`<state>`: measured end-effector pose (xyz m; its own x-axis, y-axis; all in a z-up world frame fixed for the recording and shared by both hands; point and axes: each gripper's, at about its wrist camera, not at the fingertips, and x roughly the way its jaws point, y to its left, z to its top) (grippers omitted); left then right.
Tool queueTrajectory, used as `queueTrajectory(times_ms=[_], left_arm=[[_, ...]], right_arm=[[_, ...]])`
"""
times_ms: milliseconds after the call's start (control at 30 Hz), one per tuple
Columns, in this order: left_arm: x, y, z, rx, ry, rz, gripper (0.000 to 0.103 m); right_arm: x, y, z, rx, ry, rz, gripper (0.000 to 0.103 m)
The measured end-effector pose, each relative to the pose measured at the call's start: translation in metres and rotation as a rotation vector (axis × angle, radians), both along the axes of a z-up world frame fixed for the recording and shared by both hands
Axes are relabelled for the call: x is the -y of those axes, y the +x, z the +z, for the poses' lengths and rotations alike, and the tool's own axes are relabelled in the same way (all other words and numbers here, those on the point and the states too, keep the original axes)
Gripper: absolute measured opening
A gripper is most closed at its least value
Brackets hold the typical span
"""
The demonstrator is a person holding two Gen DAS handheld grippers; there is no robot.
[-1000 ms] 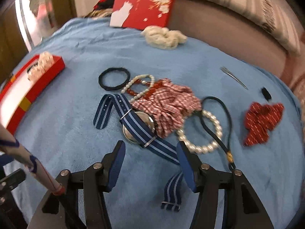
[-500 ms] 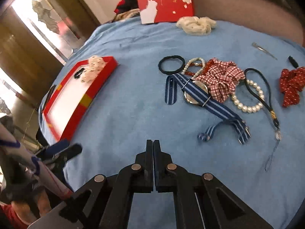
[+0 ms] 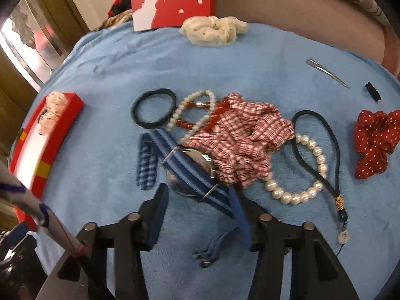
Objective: Organize jewelry
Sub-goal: 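Move the right tool over the blue striped watch strap, then grasp the red gingham scrunchie with left tool while right tool grasps the watch strap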
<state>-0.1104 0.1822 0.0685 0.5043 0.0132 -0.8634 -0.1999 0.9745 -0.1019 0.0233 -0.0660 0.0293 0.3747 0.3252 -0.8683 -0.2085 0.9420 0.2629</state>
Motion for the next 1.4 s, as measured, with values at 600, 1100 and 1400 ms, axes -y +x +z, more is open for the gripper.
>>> queueTrajectory(times_ms=[600,1100,1400], left_arm=[[0.002,-0.003,0.019,0.065,0.003,-0.036,0.056],[-0.023,0.001,0.012,0.047,-0.019,0.017,0.056],[0.003,0.022,0.018,0.03,-0.075,-0.081,0.057]], right_arm=[[-0.035,-0.038,0.021,0.107,-0.084,0.122,0.07],[-0.036,0.002,-0.017,-0.168,0.21,0.052,0.004],[-0.003,-0.081,0.025,-0.012,0.213,0.027,0.053]])
